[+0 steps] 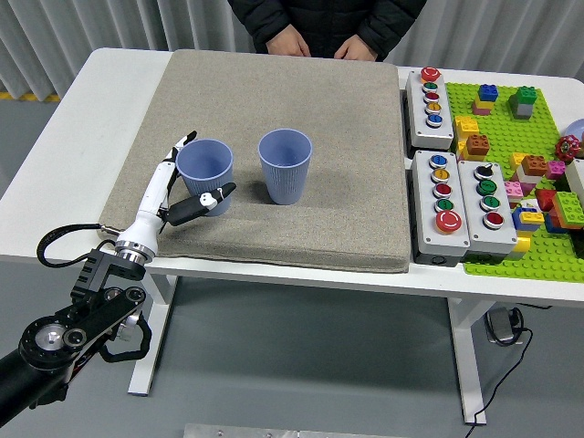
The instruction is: Pick cup pour cup place
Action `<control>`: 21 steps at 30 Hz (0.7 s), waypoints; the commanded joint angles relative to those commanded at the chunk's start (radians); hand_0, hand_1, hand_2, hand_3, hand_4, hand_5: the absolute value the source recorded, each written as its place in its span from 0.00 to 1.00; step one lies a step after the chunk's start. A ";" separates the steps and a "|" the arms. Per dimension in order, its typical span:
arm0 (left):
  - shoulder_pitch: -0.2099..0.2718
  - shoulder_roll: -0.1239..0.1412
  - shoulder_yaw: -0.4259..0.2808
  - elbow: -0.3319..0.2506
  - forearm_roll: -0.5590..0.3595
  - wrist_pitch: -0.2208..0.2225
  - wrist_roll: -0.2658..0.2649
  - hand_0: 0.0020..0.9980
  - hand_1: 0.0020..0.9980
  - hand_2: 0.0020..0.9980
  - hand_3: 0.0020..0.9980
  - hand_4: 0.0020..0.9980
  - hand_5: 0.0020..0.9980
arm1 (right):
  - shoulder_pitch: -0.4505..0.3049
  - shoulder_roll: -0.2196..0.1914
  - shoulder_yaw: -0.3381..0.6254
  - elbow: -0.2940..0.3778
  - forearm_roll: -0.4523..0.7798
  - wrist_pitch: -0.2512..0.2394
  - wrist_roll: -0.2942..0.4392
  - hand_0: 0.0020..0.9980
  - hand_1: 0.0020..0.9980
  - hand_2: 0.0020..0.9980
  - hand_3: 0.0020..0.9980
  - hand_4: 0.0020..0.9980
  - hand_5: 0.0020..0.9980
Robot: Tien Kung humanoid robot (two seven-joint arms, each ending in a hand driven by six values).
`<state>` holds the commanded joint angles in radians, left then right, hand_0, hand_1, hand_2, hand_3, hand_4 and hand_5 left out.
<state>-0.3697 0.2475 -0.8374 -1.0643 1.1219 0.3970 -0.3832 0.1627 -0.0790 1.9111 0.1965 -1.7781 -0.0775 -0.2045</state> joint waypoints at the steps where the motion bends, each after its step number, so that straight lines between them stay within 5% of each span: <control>1: 0.002 0.002 -0.003 -0.007 0.007 -0.002 0.003 0.90 0.94 1.00 1.00 0.98 0.44 | 0.000 0.000 0.000 0.000 0.001 0.000 0.000 0.70 0.69 0.64 0.60 0.00 0.31; 17: 0.009 0.027 -0.124 -0.097 0.023 0.022 0.008 0.92 0.95 1.00 1.00 1.00 0.54 | 0.002 -0.001 -0.001 -0.001 0.003 0.000 0.000 0.70 0.69 0.64 0.60 0.00 0.31; 18: 0.009 0.028 -0.131 -0.100 0.014 0.021 0.008 0.92 0.95 1.00 1.00 1.00 0.62 | 0.002 -0.001 -0.001 -0.001 0.002 0.000 0.000 0.70 0.69 0.63 0.60 0.00 0.30; 21: 0.009 0.031 -0.147 -0.104 -0.024 0.014 0.006 0.92 0.95 1.00 1.00 1.00 0.62 | 0.002 -0.001 0.000 -0.001 0.001 0.000 0.000 0.70 0.69 0.63 0.60 0.00 0.30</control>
<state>-0.3607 0.2789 -0.9840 -1.1684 1.0979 0.4107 -0.3770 0.1646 -0.0800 1.9112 0.1958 -1.7773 -0.0779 -0.2048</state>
